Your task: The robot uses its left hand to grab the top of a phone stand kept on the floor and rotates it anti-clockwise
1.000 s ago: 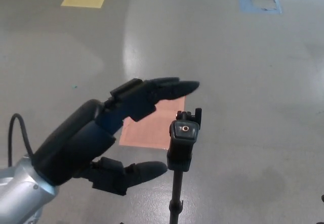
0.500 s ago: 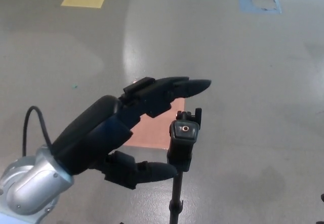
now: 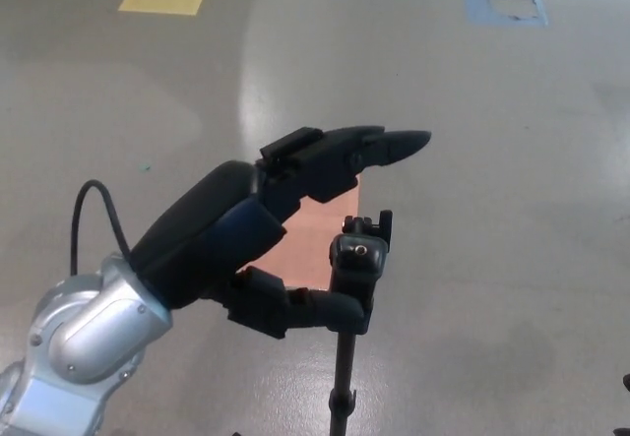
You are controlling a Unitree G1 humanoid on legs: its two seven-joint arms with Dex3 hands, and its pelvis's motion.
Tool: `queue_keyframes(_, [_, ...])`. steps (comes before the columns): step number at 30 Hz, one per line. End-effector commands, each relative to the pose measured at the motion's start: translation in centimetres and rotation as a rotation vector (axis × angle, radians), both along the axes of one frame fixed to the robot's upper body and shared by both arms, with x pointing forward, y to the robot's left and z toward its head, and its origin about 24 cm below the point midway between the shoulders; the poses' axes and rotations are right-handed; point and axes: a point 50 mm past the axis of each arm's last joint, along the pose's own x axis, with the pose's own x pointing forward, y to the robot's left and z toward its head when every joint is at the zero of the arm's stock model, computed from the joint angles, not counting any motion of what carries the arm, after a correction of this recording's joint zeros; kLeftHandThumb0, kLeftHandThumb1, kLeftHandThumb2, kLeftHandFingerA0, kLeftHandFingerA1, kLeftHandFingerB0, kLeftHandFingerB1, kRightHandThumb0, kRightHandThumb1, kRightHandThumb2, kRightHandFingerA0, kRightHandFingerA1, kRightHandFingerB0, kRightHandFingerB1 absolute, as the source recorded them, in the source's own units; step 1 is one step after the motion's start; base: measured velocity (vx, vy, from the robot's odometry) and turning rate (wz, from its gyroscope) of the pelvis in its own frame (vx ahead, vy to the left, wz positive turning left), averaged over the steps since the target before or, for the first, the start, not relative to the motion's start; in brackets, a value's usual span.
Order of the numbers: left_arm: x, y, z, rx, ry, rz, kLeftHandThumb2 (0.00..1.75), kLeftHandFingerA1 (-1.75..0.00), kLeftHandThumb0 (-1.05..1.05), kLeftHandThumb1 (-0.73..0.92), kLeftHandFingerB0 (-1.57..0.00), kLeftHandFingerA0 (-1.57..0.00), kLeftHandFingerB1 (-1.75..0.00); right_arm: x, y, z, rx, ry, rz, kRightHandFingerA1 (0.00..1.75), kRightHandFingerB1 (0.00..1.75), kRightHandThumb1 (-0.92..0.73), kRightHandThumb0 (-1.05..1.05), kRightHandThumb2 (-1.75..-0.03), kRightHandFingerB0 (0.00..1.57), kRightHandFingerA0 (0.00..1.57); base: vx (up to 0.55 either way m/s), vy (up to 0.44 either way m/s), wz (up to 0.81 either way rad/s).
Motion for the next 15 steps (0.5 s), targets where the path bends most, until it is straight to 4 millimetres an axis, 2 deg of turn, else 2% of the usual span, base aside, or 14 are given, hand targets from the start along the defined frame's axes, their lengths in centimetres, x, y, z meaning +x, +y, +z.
queue_keyframes(1, [0.75,-0.16,-0.11,0.04,-0.027,0.052,0.55,-0.27,-0.29,0.44,-0.06,-0.09,-0.26,0.21,-0.65,0.6,-0.009,-0.007,-0.004,0.39,0.26,-0.66,-0.29,-0.59,0.08,0.5,0.0,0.0,0.0])
queue_keyframes(5, [1.14,-0.37,-0.11,0.053,-0.034,0.064,0.56,-0.28,-0.29,0.43,-0.07,-0.08,-0.26,0.3,-0.6,0.67,-0.003,-0.011,-0.002,0.38,0.23,-0.64,-0.27,-0.61,0.1,0.43,0.0,0.0,0.0])
queue_keyframes(7, [1.24,-0.45,-0.14,0.061,-0.033,0.071,0.56,-0.27,-0.29,0.43,-0.07,-0.08,-0.27,0.33,-0.59,0.68,-0.01,-0.011,-0.001,0.39,0.24,-0.64,-0.29,-0.6,0.1,0.47,0.0,0.0,0.0])
queue_keyframes(11, [1.45,-0.65,-0.3,0.071,-0.033,0.076,0.55,-0.27,-0.27,0.44,-0.07,-0.08,-0.28,0.44,-0.59,0.76,-0.015,-0.009,-0.001,0.38,0.24,-0.65,-0.3,-0.62,0.09,0.43,0.0,0.0,0.0])
queue_keyframes(15, [1.51,-0.91,-0.56,0.075,-0.029,0.075,0.55,-0.28,-0.27,0.44,-0.08,-0.08,-0.27,0.5,-0.6,0.84,-0.015,-0.013,0.001,0.39,0.24,-0.65,-0.29,-0.61,0.1,0.44,0.0,0.0,0.0])
